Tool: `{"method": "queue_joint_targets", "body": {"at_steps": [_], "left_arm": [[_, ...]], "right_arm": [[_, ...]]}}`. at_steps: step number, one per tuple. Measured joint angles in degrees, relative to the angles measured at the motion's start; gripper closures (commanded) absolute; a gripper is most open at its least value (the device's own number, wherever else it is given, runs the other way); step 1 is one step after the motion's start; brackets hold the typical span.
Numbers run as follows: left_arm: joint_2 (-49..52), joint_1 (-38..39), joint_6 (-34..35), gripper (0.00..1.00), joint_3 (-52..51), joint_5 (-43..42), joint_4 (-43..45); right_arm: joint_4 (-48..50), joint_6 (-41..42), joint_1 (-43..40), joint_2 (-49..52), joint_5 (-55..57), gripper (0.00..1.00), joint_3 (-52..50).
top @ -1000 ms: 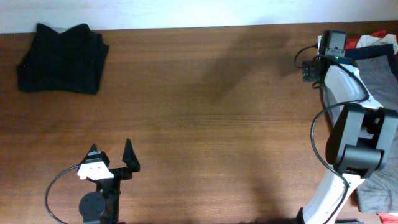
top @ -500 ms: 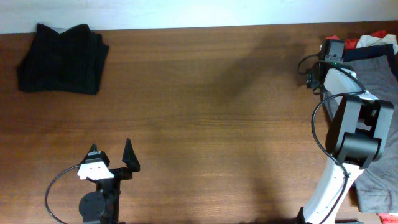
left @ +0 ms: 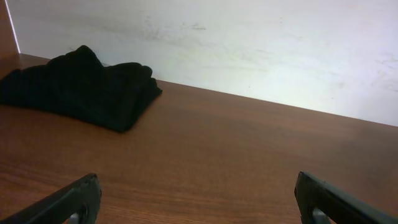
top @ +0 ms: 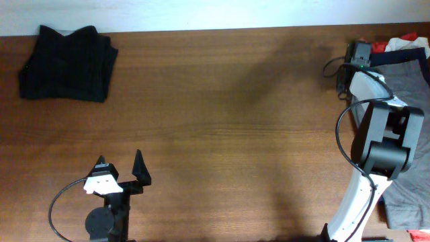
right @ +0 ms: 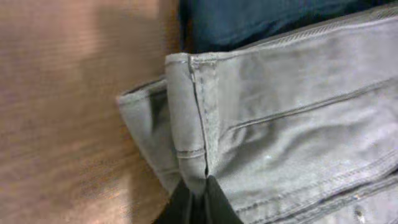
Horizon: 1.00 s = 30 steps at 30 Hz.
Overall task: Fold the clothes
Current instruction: 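Drag the grey shorts with the right gripper to the table center, laying them flat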
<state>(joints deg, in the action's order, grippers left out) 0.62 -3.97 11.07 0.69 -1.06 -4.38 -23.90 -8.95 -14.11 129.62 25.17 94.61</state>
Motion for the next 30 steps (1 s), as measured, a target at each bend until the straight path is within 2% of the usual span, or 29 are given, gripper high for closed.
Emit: {"method": "queue_joint_targets", "body": {"at_steps": [6,12,24,26,30], "left_arm": [[0.0,0.0,0.0,0.01,0.0,0.0,0.0],[0.0,0.0,0.0,0.01,0.0,0.0,0.0],[0.0,0.0,0.0,0.01,0.0,0.0,0.0],[0.0,0.0,0.0,0.01,0.0,0.0,0.0],[0.0,0.0,0.0,0.01,0.0,0.0,0.0]], "right_arm": [[-6.1,1.5,-0.1,0.0,0.6,0.96,8.3],[-8.7,6.6,-0.1,-1.6,6.2,0.96,9.0],[-17.2,9.3,0.2,-18.8,8.5,0.96,9.1],[-17.3,9.2,1.6,-24.7,8.5,0.96,9.1],[-18.4,7.2,9.9,-35.1,9.7,0.96,9.4]]}}
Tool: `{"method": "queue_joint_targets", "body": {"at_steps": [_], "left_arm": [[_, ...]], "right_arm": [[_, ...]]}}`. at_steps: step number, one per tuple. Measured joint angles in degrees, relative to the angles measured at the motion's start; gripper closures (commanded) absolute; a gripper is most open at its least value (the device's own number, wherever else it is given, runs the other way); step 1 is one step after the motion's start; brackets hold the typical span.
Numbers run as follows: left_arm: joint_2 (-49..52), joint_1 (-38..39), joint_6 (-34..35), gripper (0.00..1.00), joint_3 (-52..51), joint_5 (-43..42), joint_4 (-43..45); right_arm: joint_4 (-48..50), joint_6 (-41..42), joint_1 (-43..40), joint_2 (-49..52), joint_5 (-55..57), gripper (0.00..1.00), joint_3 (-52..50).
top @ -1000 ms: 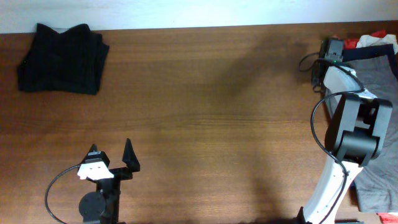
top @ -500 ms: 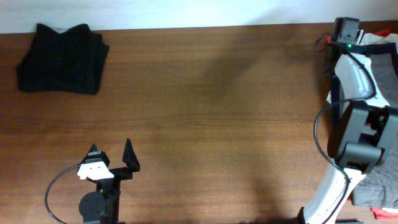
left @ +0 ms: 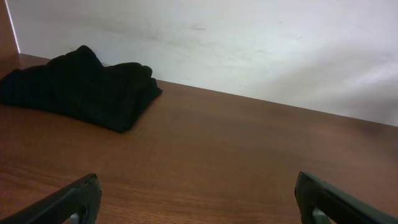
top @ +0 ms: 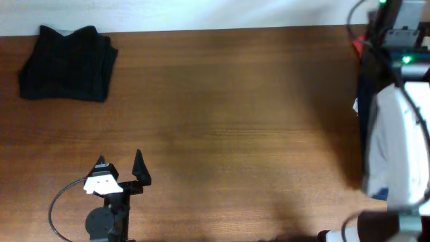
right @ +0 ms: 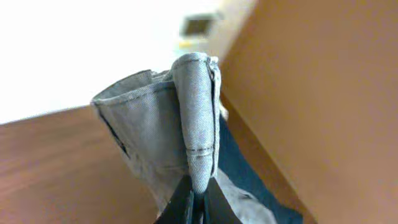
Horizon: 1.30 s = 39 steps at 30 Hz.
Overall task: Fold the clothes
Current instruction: 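Drag the grey shorts with the right gripper to the table center, laying them flat, then reach the left gripper to the left edge of the shorts and grasp it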
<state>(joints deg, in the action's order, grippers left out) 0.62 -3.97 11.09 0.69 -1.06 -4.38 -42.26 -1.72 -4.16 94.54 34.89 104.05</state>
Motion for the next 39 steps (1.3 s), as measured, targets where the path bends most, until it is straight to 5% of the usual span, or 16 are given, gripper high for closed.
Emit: {"method": "queue_joint_targets", "body": {"at_steps": [6,15,18,19,21,23,26,32,35,39], "left_arm": [[0.0,0.0,0.0,0.01,0.0,0.0,0.0],[0.0,0.0,0.0,0.01,0.0,0.0,0.0],[0.0,0.0,0.0,0.01,0.0,0.0,0.0],[0.0,0.0,0.0,0.01,0.0,0.0,0.0],[0.0,0.0,0.0,0.01,0.0,0.0,0.0],[0.0,0.0,0.0,0.01,0.0,0.0,0.0],[0.0,0.0,0.0,0.01,0.0,0.0,0.0],[0.0,0.0,0.0,0.01,0.0,0.0,0.0],[0.0,0.0,0.0,0.01,0.0,0.0,0.0],[0.0,0.0,0.0,0.01,0.0,0.0,0.0]], "right_arm": [[-3.8,1.0,19.4,-1.9,-1.7,0.96,0.3],[-2.2,11.7,42.5,16.4,-25.9,0.96,0.3],[-0.2,13.1,48.9,17.9,-29.9,0.63,0.2],[0.7,13.6,50.6,17.7,-30.7,0.35,0.4],[0.6,14.0,52.0,17.5,-31.8,0.22,0.4],[0.5,13.9,51.5,16.9,-32.0,0.01,0.4],[-2.0,14.1,47.4,13.4,-29.6,0.01,1.0],[-24.1,14.1,26.4,0.8,-23.5,0.01,4.5],[-35.9,14.2,20.6,1.1,-25.6,0.01,4.5],[-37.7,14.2,18.3,3.2,-28.0,0.01,4.5]]}}
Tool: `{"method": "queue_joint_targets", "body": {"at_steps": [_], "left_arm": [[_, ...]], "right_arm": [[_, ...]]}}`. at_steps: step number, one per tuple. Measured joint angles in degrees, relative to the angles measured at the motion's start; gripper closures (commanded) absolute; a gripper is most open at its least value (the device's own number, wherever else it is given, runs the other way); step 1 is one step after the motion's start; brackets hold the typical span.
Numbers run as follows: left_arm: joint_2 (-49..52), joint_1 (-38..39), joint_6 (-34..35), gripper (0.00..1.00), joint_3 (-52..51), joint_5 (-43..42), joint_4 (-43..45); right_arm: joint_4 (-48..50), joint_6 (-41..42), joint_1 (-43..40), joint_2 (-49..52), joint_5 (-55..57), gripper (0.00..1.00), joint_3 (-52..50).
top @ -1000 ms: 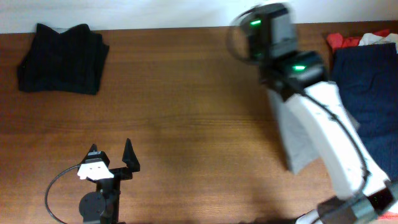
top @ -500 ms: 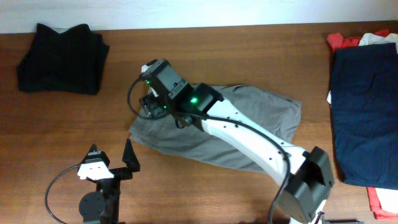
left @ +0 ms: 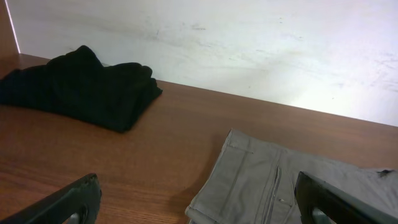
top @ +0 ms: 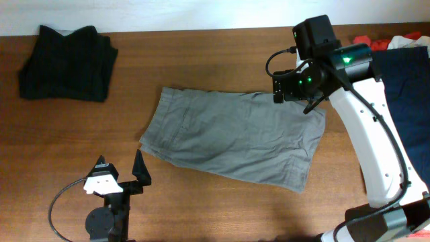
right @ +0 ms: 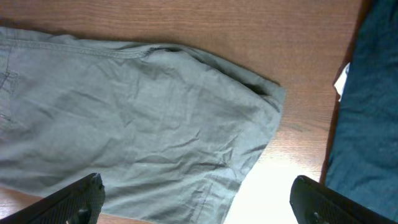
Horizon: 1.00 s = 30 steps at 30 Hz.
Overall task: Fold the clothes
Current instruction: 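Reach the left gripper to the left edge of the shorts and grasp it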
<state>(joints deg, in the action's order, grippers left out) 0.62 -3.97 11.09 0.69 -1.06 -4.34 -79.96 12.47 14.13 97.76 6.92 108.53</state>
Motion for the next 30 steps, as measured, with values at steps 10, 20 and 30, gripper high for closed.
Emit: {"method": "queue_joint_targets", "body": {"at_steps": [10,20,30], "left_arm": [[0.2,0.0,6.1,0.01,0.0,-2.6,13.8],[37.3,0.0,-3.5,0.01,40.1,-13.3,-5.4],[87.0,0.1,-18.0,0.01,96.5,-19.3,-62.6]], "right_arm": [[3.7,0.0,-0.1,0.1,-1.0,0.01,0.0],[5.1,0.0,-0.1,0.2,-1.1,0.01,0.0],[5.2,0.0,-0.1,0.3,-1.2,0.02,0.0]]}}
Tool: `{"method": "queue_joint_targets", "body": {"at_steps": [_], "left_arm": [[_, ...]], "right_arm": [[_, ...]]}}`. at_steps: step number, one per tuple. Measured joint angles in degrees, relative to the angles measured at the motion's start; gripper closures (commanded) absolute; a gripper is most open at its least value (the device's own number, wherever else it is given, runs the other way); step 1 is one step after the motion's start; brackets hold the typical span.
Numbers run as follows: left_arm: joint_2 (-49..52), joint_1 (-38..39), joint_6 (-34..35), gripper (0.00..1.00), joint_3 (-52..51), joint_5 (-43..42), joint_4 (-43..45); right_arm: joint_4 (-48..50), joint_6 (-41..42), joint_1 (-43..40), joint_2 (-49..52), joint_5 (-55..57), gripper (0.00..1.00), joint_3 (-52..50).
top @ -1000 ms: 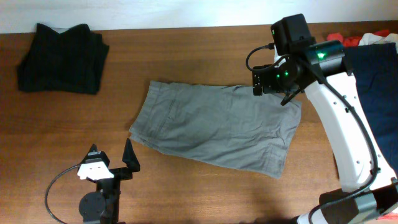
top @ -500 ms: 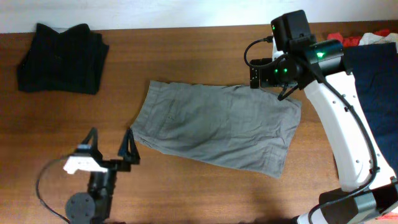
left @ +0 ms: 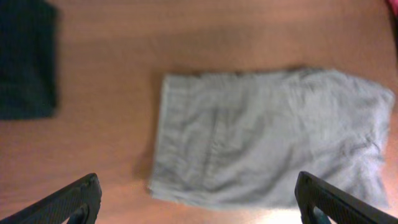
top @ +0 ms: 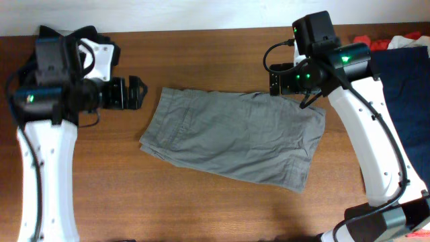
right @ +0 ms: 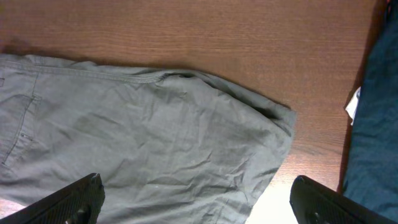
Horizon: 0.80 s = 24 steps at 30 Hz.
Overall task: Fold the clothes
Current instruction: 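Reach the left gripper to the left edge of the shorts and grasp it, then lift both shorts edges and fold them over toward the center with both grippers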
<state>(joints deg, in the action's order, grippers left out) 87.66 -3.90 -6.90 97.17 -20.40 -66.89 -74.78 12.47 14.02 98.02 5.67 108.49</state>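
Grey shorts (top: 235, 138) lie spread flat on the middle of the table, waistband toward the left; they also show in the left wrist view as shorts (left: 267, 137) and below the right wrist as shorts (right: 143, 143). My left gripper (top: 133, 93) hangs open just left of the waistband, its fingers (left: 68, 202) wide apart and empty. My right gripper (top: 287, 82) is open above the shorts' far right corner, fingers (right: 339, 199) apart with nothing between them.
A folded black garment (top: 50, 33) sits at the far left corner, partly under my left arm, seen too as the black garment (left: 25, 62). A dark blue garment (top: 410, 87) and red and white pieces (top: 396, 44) are piled at the right edge.
My left arm has left its rest spot at the table's front left and now hangs over the table beside the shorts' left edge, looking down. The right gripper shifted slightly; shorts lie unchanged.
My right gripper was shut on the grey shorts at the pile on the right, then held them raised high. A second ago the shorts lay spread on the table centre with the right gripper open above them. Now the left gripper has come beside them.
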Motion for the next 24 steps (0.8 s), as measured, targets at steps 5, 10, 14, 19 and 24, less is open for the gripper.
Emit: {"method": "queue_joint_targets", "body": {"at_steps": [5,10,14,19,24], "left_arm": [[7.7,0.0,-0.7,0.01,0.1,-2.2,-0.4],[19.7,0.0,-0.9,0.01,0.6,0.0,-0.7],[30.9,-0.7,-2.7,0.01,0.6,-1.1,0.2],[39.1,-0.9,-5.6,0.01,0.6,-5.1,-2.3],[42.4,0.8,-7.1,0.39,1.4,-7.3,-4.5]], "right_arm": [[0.0,0.0,0.0,0.0,0.0,0.01,-0.1],[0.0,0.0,0.0,0.0,0.0,0.01,-2.5],[0.0,0.0,0.0,0.0,0.0,0.01,-2.6],[0.0,0.0,0.0,0.0,0.0,0.01,-2.6],[0.0,0.0,0.0,0.0,0.0,0.01,-2.6]]}}
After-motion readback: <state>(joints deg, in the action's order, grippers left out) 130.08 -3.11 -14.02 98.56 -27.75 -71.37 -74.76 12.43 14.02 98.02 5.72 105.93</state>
